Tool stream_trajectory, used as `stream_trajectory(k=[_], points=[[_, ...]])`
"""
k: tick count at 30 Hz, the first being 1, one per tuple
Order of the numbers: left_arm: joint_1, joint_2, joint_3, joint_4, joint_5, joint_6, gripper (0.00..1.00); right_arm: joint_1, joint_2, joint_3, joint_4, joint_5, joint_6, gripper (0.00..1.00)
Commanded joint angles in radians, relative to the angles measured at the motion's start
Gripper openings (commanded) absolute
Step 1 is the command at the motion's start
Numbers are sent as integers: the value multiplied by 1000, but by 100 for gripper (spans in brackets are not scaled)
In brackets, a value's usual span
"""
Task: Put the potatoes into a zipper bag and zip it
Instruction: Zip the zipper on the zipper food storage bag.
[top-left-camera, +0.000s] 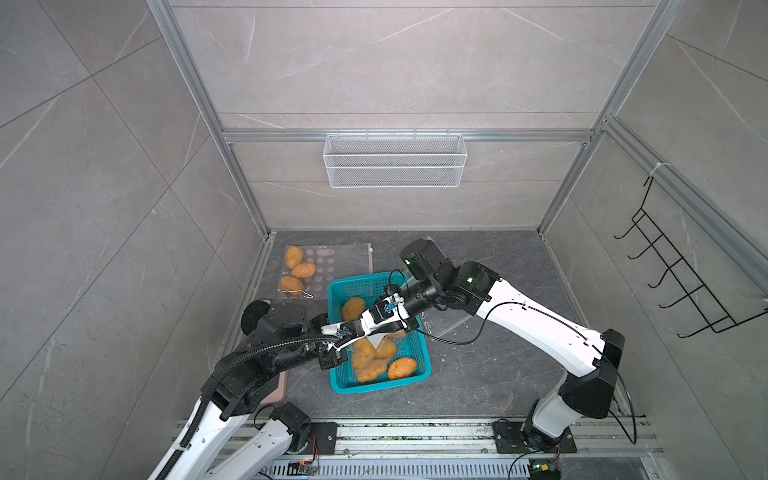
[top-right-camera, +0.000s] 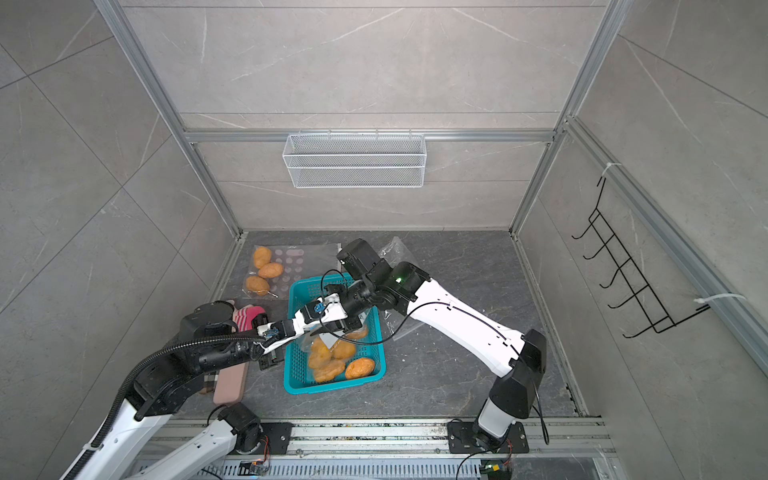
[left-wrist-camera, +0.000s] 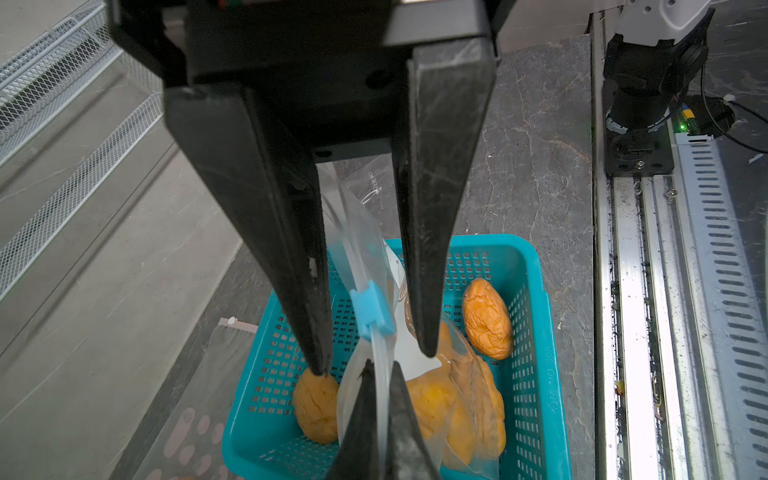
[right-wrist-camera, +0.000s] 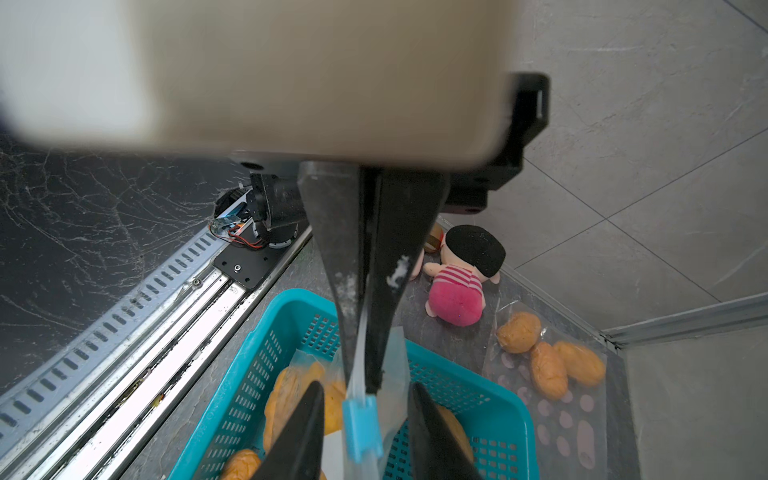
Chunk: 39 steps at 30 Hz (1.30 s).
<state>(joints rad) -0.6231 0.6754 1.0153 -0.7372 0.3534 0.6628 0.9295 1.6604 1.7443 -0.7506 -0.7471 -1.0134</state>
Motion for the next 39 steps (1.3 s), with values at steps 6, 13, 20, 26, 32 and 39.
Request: stream_trajectory(k=[6,13,20,26,32,39], points=[[-3,0,11,48,30,-18,0,7,-30,4,-43,-30,9,34],[-3,4,8,47,19,-17,0,6,-30,30,-86,-70,0,34],[-3,6,6,48,18,-16,0,7,-11,67,-128,-73,-2,32],[-3,8,5,50,15,-17,0,7,-2,72,-107,-72,21,28],[-4,9,2,53,16,-19,0,7,5,75,-115,-43,15,23],[-3,9,4,56,18,-20,0,7,12,75,-114,-18,10,21]])
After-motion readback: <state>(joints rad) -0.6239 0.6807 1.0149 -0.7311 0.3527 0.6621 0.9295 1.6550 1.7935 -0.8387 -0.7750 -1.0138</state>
